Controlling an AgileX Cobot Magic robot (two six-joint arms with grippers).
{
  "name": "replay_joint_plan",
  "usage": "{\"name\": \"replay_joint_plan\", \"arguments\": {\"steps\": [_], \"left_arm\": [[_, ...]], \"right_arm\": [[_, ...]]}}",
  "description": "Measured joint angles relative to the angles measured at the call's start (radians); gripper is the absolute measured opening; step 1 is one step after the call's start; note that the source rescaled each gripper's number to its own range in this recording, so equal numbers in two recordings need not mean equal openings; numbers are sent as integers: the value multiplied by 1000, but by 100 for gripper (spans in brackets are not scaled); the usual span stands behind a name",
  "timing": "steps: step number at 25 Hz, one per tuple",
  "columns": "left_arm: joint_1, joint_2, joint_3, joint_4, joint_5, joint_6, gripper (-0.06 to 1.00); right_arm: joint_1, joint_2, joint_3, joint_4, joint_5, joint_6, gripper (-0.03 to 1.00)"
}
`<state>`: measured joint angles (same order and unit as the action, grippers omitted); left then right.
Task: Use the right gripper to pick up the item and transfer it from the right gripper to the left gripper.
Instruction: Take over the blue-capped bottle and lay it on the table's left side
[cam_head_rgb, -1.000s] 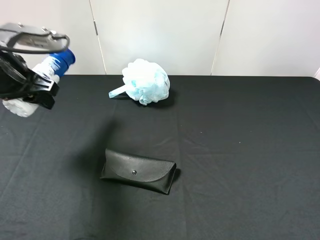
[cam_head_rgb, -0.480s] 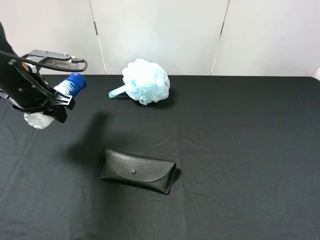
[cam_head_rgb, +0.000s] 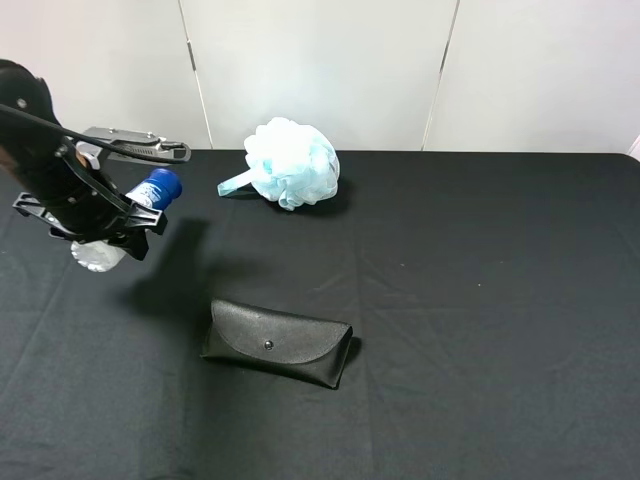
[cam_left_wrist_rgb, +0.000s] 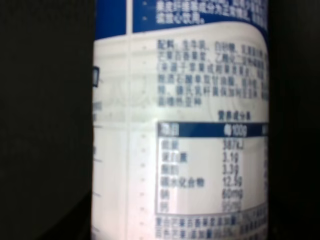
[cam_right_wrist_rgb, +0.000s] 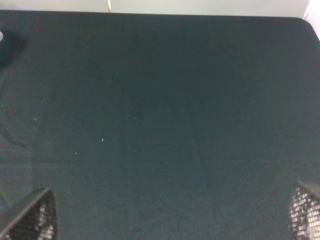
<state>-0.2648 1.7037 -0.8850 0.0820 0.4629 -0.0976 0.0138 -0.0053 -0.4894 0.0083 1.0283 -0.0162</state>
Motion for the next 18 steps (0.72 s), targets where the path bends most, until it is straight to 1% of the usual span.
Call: {"name": "replay_joint_plan", "arguments": {"steps": [5,18], "left_arm": [[0,42,0,-1,-38,-12,5],[0,114,0,-2,-58,-15,5]], "right_arm": [[0,0,0,0,0,0,100],[0,0,0,1,0,0,100]]}}
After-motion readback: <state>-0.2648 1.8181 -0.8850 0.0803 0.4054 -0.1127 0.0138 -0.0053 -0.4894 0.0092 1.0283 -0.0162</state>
